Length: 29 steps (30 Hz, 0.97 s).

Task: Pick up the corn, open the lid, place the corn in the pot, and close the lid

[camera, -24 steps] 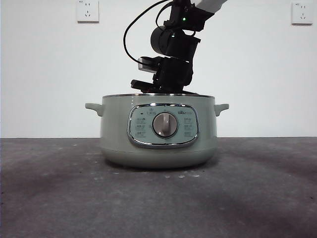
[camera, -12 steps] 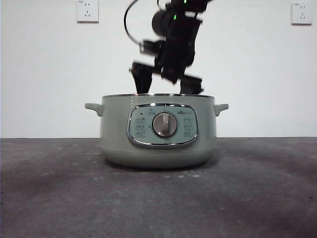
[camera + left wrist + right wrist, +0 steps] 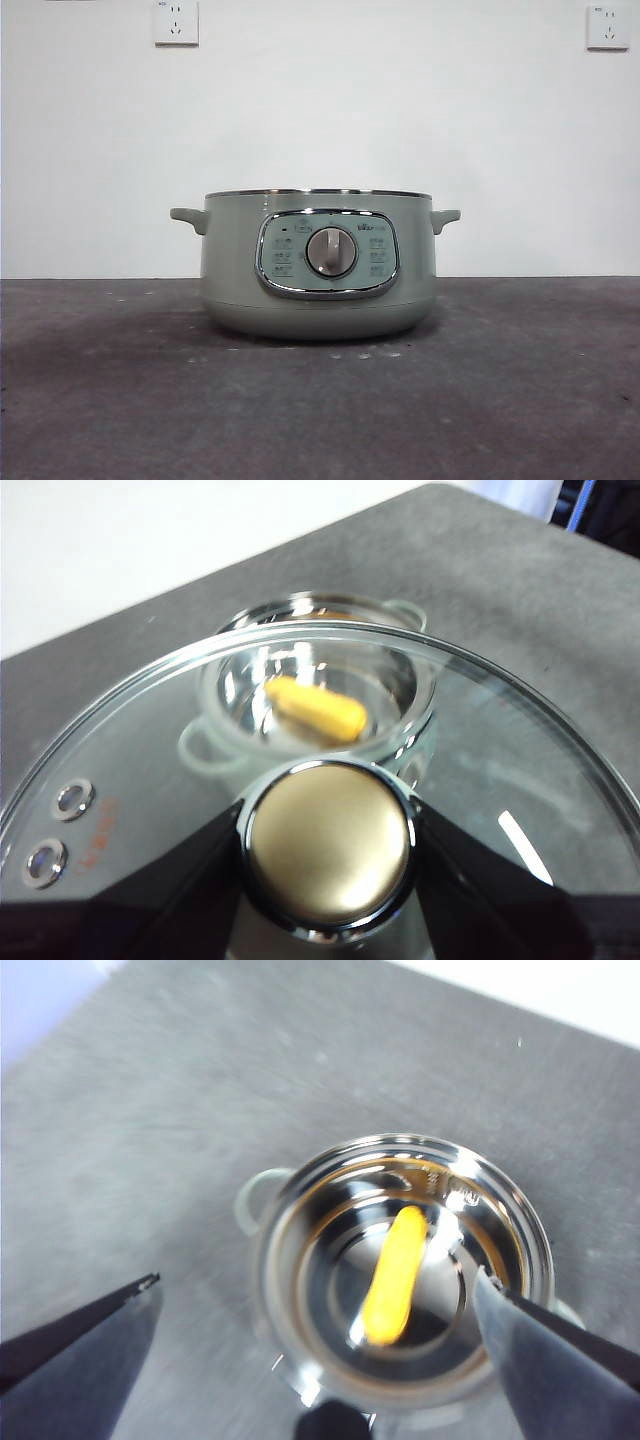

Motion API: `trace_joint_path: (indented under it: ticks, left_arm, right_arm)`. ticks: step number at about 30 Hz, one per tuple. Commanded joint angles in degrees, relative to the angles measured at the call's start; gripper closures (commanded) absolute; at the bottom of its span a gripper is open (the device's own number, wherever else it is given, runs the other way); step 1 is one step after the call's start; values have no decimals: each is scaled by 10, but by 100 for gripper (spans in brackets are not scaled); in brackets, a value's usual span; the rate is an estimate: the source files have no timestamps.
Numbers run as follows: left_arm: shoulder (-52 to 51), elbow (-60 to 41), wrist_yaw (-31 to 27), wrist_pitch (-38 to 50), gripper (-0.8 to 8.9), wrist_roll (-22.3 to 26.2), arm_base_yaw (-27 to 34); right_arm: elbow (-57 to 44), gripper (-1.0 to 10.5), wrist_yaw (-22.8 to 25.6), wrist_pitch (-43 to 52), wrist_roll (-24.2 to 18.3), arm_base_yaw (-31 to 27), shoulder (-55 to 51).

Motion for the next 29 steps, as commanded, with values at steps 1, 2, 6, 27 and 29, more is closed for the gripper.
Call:
trace_joint_path:
  ticks: [1, 2, 6, 27, 29]
  left_arm:
    - [30, 10, 35, 77, 821, 8, 1]
    - [53, 10, 37, 103, 821, 7, 0]
    - [157, 30, 37, 174, 821, 7, -19]
    - [539, 252, 32, 257, 821, 12, -53]
    - [551, 252, 32, 266, 821, 12, -54]
  right_arm:
    - [-86, 413, -1, -15, -4, 5, -89]
    - [-130, 413, -2, -15, -7, 5, -133]
    - [-319, 414, -1, -15, -13, 5, -315]
    - [-770, 414, 1, -15, 113, 5, -781]
    - [-777, 414, 1, -15, 118, 5, -789]
